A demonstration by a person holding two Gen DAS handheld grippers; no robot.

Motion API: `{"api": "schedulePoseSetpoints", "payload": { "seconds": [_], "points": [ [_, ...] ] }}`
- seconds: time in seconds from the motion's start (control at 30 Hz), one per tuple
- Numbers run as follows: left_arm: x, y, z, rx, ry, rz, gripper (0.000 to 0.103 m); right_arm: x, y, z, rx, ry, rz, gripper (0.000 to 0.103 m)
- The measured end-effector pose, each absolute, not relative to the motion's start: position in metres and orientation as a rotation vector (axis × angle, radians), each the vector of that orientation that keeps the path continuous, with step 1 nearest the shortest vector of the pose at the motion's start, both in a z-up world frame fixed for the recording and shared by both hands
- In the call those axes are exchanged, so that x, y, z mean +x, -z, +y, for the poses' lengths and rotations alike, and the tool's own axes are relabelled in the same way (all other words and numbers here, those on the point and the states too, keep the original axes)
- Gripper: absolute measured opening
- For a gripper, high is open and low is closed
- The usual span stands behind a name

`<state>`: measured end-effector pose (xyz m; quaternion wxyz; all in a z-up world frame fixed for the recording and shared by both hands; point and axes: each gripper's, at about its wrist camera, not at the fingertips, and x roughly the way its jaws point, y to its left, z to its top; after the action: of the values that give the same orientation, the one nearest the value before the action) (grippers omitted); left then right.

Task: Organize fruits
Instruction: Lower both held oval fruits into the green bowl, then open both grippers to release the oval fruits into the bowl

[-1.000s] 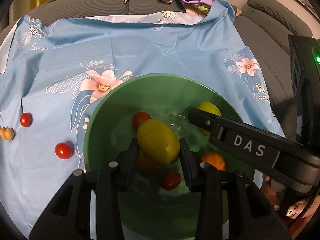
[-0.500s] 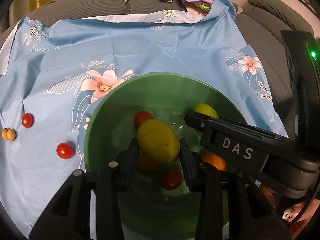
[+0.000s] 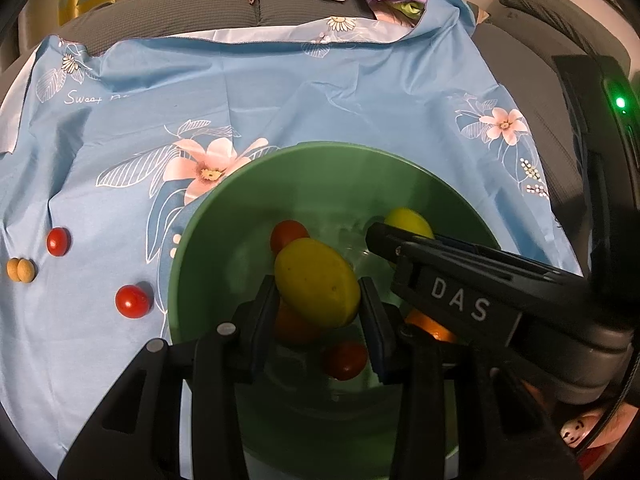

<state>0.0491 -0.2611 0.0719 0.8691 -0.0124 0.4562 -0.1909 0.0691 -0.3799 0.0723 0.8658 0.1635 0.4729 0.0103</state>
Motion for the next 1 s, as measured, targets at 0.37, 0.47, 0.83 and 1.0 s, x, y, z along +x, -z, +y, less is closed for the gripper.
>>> {"api": "schedulePoseSetpoints", "payload": {
  "seconds": [0.37,0.47,0.83,1.0],
  "points": [
    [0.049,-0.071,-0.264,-0.011,0.374,0.96,0.04,0.071,-0.07,-0.38,0.341,-0.023,0.998,0.035],
    [0.049,-0.071,-0.265,-0.011,0.37,0.96,0.04,0.071,-0.07,-0.38,0.34,-0.022,0.998,0.035],
    [0.042,-0.08,-0.257,-0.092,0.417,0.949,0.061,0.066,-0.076,-0.383,0.38,-0.053,0.952,0.047],
    [0.026,-0.098,-0.239,-0.106,0.42,0.893,0.068,0.059,-0.087,-0.382,0.379,-0.037,0.907,0.052]
  ]
}}
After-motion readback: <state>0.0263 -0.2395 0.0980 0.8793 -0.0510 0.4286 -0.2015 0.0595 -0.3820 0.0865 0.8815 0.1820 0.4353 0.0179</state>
